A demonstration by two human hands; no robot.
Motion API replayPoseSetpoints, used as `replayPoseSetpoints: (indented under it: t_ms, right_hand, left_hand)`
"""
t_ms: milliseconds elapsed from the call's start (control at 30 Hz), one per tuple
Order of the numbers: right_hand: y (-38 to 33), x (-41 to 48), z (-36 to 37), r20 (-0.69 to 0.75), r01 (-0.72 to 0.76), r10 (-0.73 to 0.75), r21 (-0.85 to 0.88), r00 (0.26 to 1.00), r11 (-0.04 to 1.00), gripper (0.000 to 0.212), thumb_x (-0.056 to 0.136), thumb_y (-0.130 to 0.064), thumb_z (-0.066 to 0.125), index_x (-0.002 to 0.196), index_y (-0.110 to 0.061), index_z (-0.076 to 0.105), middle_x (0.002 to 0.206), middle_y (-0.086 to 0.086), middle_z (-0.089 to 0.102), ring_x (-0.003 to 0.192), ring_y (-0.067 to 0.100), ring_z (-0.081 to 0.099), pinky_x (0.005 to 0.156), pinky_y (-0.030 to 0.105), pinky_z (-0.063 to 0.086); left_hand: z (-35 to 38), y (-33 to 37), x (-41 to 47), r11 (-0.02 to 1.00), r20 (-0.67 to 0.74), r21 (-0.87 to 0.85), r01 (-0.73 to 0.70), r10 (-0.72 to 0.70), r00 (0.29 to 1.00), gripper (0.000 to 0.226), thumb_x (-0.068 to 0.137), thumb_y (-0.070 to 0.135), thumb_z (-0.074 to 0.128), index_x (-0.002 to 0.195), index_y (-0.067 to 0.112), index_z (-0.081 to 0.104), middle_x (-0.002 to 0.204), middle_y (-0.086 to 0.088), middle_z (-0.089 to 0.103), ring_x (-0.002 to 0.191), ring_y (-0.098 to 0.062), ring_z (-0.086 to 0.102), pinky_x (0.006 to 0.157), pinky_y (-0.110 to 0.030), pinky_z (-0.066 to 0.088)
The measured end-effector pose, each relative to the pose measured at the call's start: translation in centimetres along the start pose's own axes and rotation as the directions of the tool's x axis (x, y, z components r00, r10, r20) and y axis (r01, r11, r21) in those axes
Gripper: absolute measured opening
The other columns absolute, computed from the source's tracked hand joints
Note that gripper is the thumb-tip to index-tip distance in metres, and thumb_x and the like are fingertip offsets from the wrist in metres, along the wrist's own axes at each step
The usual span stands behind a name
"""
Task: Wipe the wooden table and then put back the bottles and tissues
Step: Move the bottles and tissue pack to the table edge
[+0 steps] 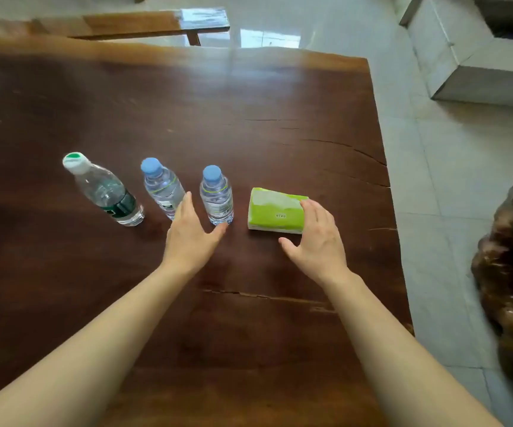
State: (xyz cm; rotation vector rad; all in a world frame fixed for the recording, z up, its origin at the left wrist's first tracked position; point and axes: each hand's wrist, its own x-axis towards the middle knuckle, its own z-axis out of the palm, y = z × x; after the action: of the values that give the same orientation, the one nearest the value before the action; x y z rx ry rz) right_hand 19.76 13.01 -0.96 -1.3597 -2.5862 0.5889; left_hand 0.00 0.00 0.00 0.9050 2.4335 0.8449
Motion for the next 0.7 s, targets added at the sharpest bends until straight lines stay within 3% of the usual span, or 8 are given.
replayPoseSetpoints:
  t_ms: [100,167,367,533,700]
  right_hand:
    - [1.7,3.6,1.7,0.101,0.038,-0.032,-0.059,0.994,0.998,0.102,0.080,-0.047,0.076,0.158,-0.013,0.019,0.165,0.009,0.022,0.154,0.027,0.016,0.125,0.042,0.020]
    - [2.4,5.9,2.6,0.161,0.067,-0.052,-0.091,0.986,0.994,0.109,0.079,-0.047,0.077,0.160,-0.015,0.012,0.168,0.008,0.014,0.156,0.028,0.007,0.126,0.045,0.014]
    - [3.8,10.0,5.0,0.288,0.141,-0.108,-0.097,0.951,0.985,0.119,0.073,-0.049,0.080,0.161,-0.020,0.006,0.169,0.002,0.011,0.156,0.027,-0.001,0.125,0.051,0.003]
    - [4.3,10.4,6.1,0.334,0.180,-0.145,-0.076,0.931,0.981,0.104,0.073,-0.046,0.080,0.157,-0.021,0.023,0.159,0.000,0.034,0.151,0.028,0.020,0.123,0.054,0.006]
    - [4.5,10.1,6.3,0.239,0.166,-0.153,-0.033,0.959,0.986,0.078,0.070,-0.042,0.078,0.138,-0.020,0.047,0.131,0.001,0.054,0.121,0.030,0.048,0.115,0.048,0.028]
  left_hand:
    - [1.6,-0.1,2.4,0.994,-0.074,-0.107,0.020,-0.028,0.997,0.108,0.074,0.041,0.084,0.155,0.006,0.021,0.158,-0.012,0.035,0.145,-0.025,0.037,0.114,-0.047,0.036]
    - [2.3,-0.1,3.6,0.984,-0.098,-0.176,0.004,-0.022,0.995,0.106,0.071,0.039,0.087,0.153,0.009,0.027,0.154,-0.010,0.042,0.141,-0.024,0.042,0.112,-0.046,0.039]
    - [3.9,-0.2,5.2,0.981,-0.196,-0.192,-0.006,-0.032,0.980,0.066,0.070,0.036,0.087,0.121,0.013,0.051,0.114,-0.002,0.065,0.106,-0.024,0.061,0.093,-0.040,0.048]
    - [4.2,-0.1,5.5,0.985,-0.227,-0.170,0.014,-0.053,0.973,0.055,0.071,0.034,0.086,0.111,0.013,0.053,0.104,-0.002,0.067,0.097,-0.025,0.063,0.086,-0.042,0.051]
    - [4.0,-0.1,5.8,0.987,-0.236,-0.160,0.000,-0.038,0.971,0.052,0.072,0.034,0.086,0.108,0.013,0.055,0.098,0.001,0.066,0.090,-0.022,0.062,0.080,-0.035,0.048]
